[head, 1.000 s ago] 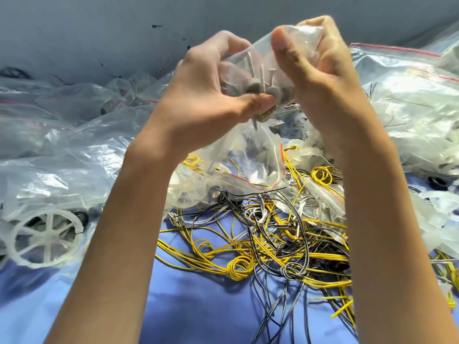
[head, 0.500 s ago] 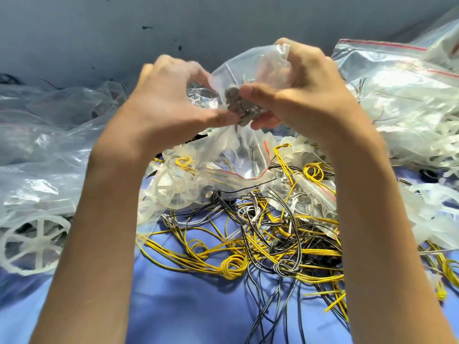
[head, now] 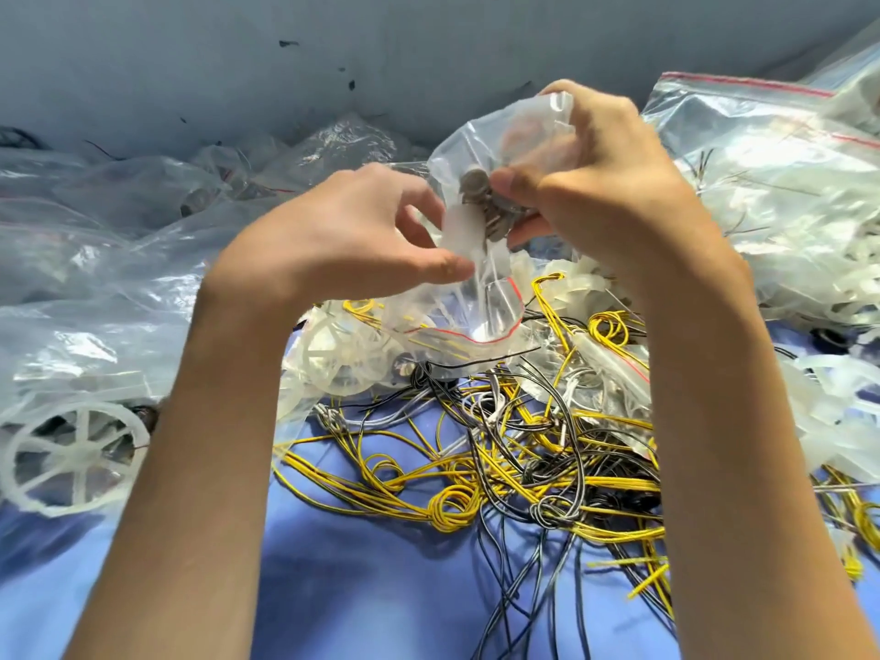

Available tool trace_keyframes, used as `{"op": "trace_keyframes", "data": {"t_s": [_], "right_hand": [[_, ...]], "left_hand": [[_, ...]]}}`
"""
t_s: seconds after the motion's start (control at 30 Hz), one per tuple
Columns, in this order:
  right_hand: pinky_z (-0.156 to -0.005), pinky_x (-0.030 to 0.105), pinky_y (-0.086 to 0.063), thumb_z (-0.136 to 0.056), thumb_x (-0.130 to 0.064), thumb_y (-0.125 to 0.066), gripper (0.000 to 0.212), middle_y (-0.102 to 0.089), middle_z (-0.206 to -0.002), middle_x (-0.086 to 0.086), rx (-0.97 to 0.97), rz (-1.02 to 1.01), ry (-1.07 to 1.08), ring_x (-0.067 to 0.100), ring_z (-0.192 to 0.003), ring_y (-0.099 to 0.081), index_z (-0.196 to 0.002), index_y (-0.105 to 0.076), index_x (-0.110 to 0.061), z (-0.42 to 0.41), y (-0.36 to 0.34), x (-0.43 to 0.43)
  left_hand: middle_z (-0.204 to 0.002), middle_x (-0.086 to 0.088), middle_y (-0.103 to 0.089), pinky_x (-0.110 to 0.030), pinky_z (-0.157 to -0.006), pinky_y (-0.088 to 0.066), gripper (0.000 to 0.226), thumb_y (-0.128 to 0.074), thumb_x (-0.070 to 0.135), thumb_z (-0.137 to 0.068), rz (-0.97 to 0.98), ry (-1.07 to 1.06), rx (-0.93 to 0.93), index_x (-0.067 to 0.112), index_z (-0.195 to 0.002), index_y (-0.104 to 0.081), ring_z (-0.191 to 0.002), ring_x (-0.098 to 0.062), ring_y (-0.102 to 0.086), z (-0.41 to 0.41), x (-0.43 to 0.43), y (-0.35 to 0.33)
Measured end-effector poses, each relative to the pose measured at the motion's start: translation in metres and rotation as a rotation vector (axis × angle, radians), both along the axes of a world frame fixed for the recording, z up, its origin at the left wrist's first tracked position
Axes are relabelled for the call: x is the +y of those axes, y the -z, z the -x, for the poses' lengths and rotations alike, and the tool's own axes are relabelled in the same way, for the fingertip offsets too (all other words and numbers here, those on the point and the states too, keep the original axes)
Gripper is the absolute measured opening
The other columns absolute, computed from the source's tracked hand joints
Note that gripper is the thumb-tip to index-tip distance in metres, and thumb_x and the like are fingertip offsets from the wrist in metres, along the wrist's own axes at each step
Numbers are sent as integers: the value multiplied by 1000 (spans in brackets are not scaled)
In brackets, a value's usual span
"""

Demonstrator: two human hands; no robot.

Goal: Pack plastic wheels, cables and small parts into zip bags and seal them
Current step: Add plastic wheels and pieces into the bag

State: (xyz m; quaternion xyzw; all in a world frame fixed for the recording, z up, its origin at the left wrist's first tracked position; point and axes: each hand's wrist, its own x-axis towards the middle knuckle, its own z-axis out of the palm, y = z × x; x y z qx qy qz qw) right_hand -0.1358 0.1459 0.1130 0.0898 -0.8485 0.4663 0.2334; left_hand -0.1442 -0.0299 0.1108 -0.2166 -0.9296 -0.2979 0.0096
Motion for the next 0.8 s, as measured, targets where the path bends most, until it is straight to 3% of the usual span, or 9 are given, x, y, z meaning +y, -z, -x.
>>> {"op": "trace_keyframes", "data": {"t_s": [0.1,0.23,0.37,0.5,0.67,0.73,0.8], "right_hand": [[-65,48,-58,-67,-22,-65,17,-68,-74,5,-11,17,12,21,-64,-70,-80,-59,-14,-3,-3,2],[-61,42,-59,-67,-23,-73,13,-69,-62,1,-37,-43,-61,18,-55,-69,-71,-60,-19,-12,-6,-2],[-40,22,-45,-65,-22,-78,18,-69,-60,-1,-11,-79,-90,9,-39,-59,-69,-63,-13,-18,-8,-9],[-40,26,-48,-65,-23,-75,16,-68,-57,-4,-33,-89,-132,9,-39,-58,-71,-65,-11,-21,-13,-6],[-46,18,-48,-67,-21,-75,13,-66,-53,-5,-194,-450,-55,0,-47,-63,-70,-62,-22,-14,3,-11],[-51,16,-47,-70,-20,-73,18,-68,-59,-8,-253,-524,-86,-5,-53,-61,-85,-65,-28,-12,6,-15],[-58,11,-44,-76,-20,-68,35,-70,-83,-9,-272,-571,-160,-8,-68,-61,-109,-66,-33,-12,5,-18]], "left_hand": [[-77,18,-65,-12,-56,-40,14,-65,26,-80,24,-64,126,33,-91,-63,-67,9,-55,4,4,3],[-82,9,-66,-27,-60,-45,10,-58,21,-82,-43,-175,219,28,-75,-59,-81,-24,-61,4,9,6],[-88,-2,-68,-38,-77,-52,11,-54,29,-79,-148,-245,307,27,-78,-64,-89,-34,-61,3,12,6],[-81,3,-66,-33,-82,-52,13,-59,24,-84,-222,-307,331,27,-89,-70,-88,-25,-63,6,10,6],[-67,18,-57,-18,-63,-35,4,-65,32,-85,-253,-263,312,32,-82,-66,-60,3,-52,6,12,7],[-68,17,-57,-17,-62,-34,7,-65,30,-86,-258,-240,321,32,-79,-64,-57,5,-49,5,14,6],[-67,17,-57,-17,-61,-35,6,-65,28,-85,-268,-226,341,31,-80,-65,-56,4,-49,5,15,5]]}}
